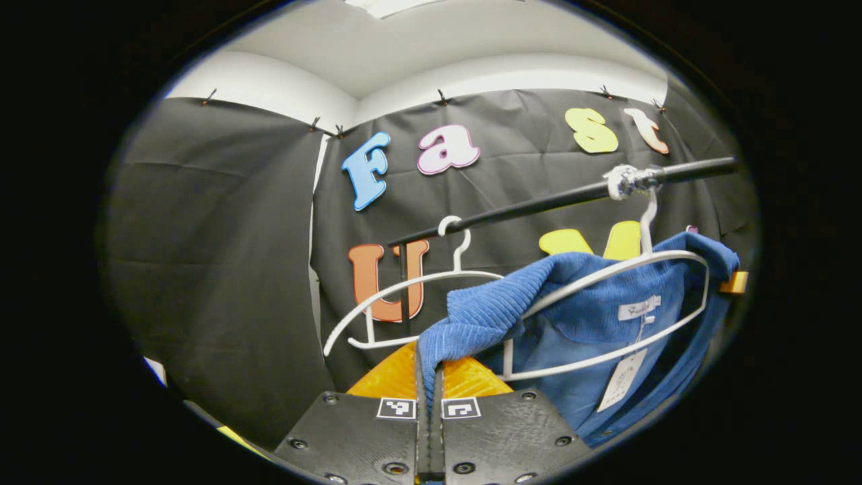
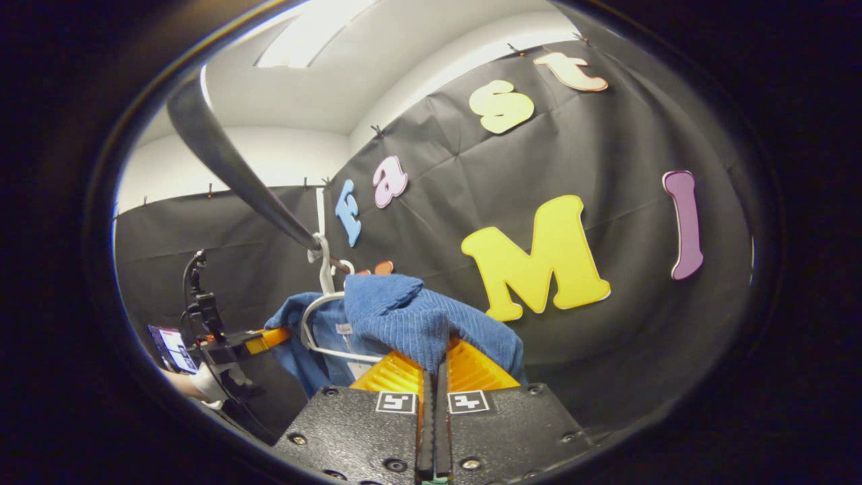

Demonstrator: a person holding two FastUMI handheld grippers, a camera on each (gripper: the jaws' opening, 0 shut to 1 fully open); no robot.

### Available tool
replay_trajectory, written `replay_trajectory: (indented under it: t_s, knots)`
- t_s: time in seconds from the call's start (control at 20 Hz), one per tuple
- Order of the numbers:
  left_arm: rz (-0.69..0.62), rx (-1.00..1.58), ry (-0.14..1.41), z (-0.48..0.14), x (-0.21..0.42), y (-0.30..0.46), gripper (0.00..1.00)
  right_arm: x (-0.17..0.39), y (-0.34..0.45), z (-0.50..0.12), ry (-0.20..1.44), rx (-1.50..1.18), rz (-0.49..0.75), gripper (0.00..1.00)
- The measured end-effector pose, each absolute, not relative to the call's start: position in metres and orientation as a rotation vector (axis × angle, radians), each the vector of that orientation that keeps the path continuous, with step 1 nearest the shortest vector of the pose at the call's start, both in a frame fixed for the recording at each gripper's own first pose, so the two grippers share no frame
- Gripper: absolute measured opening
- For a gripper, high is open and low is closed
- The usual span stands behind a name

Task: Grasp the clothes on the hanger with both hands and then place them into the laundry hamper below.

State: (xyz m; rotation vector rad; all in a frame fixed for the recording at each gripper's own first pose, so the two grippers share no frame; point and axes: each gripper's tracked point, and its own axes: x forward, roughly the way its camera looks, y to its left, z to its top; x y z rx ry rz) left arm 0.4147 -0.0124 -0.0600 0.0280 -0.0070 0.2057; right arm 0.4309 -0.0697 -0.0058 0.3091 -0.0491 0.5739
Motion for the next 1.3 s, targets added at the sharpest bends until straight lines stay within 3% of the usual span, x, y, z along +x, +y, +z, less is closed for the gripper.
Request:
replay_trajectory:
  t_s: [0.25, 0.55, 0.65, 0.95, 1.05, 1.3]
  knots:
    - [0.205, 0.046, -0.015, -0.052, 0.423, -0.006, 0.01, 0.440, -0.074, 0.024, -0.096, 0.369, 0.591, 0.04]
    - [0.179, 0.029, 0.018, -0.060, 0.440, -0.003, 0.00, 0.461, -0.098, 0.040, -0.121, 0.460, 0.518, 0.04]
    - [0.159, 0.011, 0.045, -0.065, 0.451, -0.003, 0.03, 0.474, -0.113, 0.037, -0.117, 0.435, 0.449, 0.04]
    - [0.141, -0.011, 0.078, -0.080, 0.453, -0.002, 0.00, 0.493, -0.126, 0.010, -0.068, 0.366, 0.326, 0.04]
    - [0.152, -0.007, 0.083, -0.083, 0.452, 0.001, 0.03, 0.494, -0.120, -0.001, -0.045, 0.359, 0.318, 0.04]
    - [0.161, -0.017, 0.112, -0.097, 0.454, 0.010, 0.00, 0.500, -0.110, -0.026, 0.018, 0.363, 0.321, 0.04]
